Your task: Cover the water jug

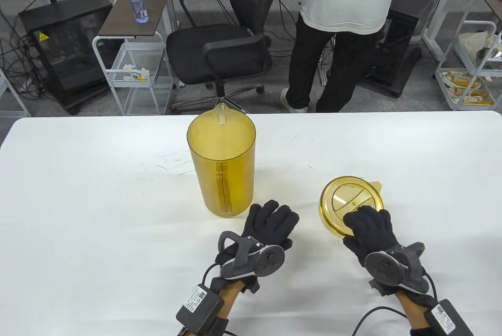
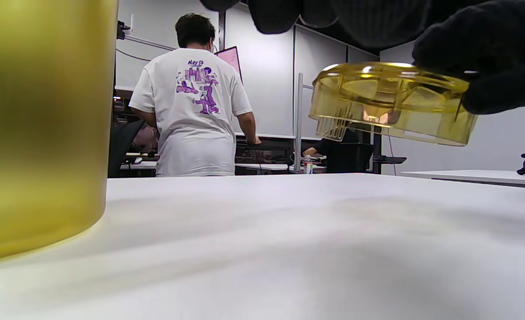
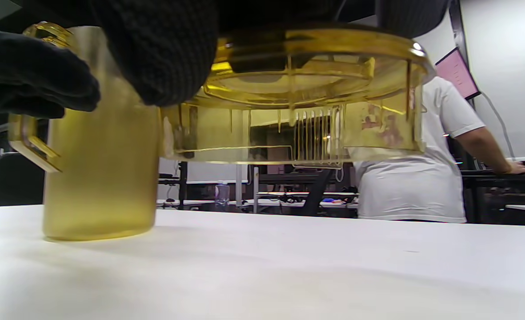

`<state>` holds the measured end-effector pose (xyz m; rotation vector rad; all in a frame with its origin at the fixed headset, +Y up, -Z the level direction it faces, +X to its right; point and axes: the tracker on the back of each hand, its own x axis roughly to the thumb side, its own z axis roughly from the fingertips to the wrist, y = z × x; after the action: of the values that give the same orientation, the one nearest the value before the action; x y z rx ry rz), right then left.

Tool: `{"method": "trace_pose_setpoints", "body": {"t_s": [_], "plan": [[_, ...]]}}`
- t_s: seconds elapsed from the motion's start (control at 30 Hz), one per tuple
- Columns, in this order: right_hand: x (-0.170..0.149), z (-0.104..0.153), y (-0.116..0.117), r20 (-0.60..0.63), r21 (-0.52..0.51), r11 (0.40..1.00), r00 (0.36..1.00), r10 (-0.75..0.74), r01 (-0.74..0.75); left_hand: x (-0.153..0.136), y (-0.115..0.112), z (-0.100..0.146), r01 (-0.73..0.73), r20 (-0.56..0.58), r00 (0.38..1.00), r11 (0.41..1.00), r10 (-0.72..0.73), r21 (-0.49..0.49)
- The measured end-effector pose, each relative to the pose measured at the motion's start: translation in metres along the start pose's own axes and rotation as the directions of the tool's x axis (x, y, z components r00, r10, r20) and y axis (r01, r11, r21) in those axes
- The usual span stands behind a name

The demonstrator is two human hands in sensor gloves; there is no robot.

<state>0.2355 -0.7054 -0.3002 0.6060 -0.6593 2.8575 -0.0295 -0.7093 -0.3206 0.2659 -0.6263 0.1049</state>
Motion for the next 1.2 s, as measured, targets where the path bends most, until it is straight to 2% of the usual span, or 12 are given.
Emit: {"method": "trace_pose_setpoints", "body": {"t_s": [0.27,0.6,0.83,0.97,1.2], "plan": [[0.026,0.003,-0.002,0.126,0.023,0.999,0.991,-0.045,0.043,0.016,0.004,0.002,0.052,0.068,0.996,0.997,-0.055,0.051],[0.054,0.010,-0.003,0.264,0.083,0.994,0.960,-0.094,0.075,0.029,0.004,0.004,0.170,0.121,0.977,0.984,-0.175,0.052],[0.050,0.010,-0.010,0.259,0.074,0.985,0.951,-0.167,0.153,0.030,0.001,0.003,0.189,0.127,0.973,0.981,-0.191,0.031],[0.051,0.011,-0.009,0.263,0.053,0.989,0.954,-0.146,0.137,0.033,0.001,0.003,0.198,0.138,0.970,0.979,-0.202,0.044],[0.039,0.006,-0.011,0.189,0.047,0.986,0.968,-0.165,0.159,0.032,0.004,-0.004,0.194,0.130,0.971,0.979,-0.201,0.063]]}}
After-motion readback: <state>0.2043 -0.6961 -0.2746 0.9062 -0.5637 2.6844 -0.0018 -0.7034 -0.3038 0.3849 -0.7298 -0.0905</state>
